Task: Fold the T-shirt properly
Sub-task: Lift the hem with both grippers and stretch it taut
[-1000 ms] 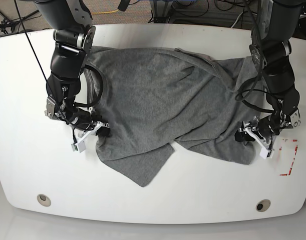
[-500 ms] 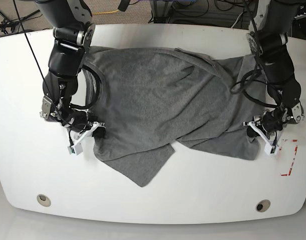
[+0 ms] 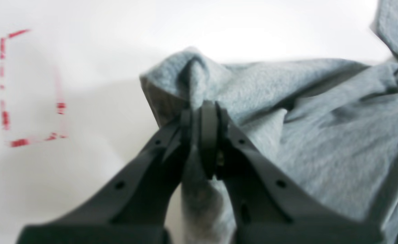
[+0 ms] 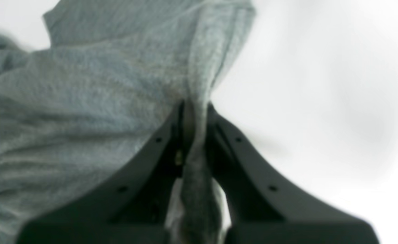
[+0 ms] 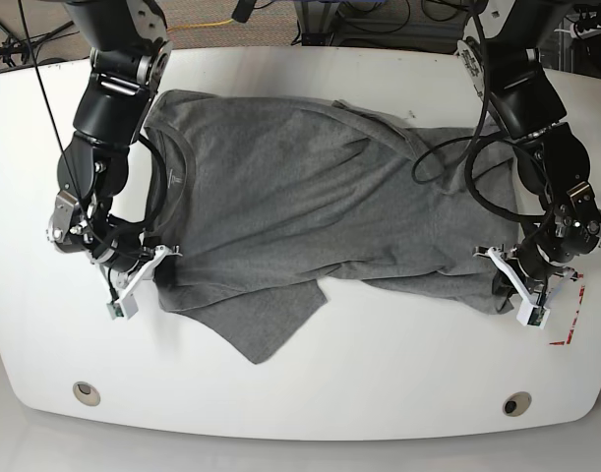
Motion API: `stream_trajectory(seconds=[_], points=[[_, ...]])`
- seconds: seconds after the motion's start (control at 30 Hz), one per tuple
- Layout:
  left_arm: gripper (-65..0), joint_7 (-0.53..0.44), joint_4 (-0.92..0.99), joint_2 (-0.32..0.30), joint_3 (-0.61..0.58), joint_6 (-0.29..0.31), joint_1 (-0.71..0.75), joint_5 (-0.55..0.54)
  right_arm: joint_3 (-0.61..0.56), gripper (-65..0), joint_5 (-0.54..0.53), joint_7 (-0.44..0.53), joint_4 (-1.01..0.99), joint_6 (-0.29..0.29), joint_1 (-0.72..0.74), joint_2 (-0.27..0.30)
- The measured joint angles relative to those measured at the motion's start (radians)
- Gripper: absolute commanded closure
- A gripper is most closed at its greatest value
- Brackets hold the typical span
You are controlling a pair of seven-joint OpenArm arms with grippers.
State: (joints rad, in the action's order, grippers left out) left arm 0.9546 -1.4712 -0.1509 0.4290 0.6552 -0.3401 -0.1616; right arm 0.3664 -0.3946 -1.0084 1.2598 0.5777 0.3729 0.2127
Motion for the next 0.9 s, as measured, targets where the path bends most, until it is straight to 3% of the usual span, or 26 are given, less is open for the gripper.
stream_trajectory(seconds=[0.13,0.43,0.57,0.9], points=[[0.0,0.068,-0.064,0.011,-0.002,0.0,-0.06,0.0,-0.016,0.0,-0.003,-0.006,0.0,-0.001,0.093,0.045],[0.0,0.157,-0.163,0.003,0.003,0.0,-0.25,-0.003,-0.18,0.0,-0.002,-0.01,0.0,0.005,0.303,0.126],[0.0,0.233,-0.211,-0.026,0.004,-0.001,-0.378,-0.008,-0.203,0.0,-0.015,-0.008,0.0,0.058,0.422,0.155],[0.0,0.273,-0.304,-0.093,0.005,0.003,-0.624,-0.023,-0.204,0.0,-0.033,-0.085,0.013,0.127,0.743,0.191]])
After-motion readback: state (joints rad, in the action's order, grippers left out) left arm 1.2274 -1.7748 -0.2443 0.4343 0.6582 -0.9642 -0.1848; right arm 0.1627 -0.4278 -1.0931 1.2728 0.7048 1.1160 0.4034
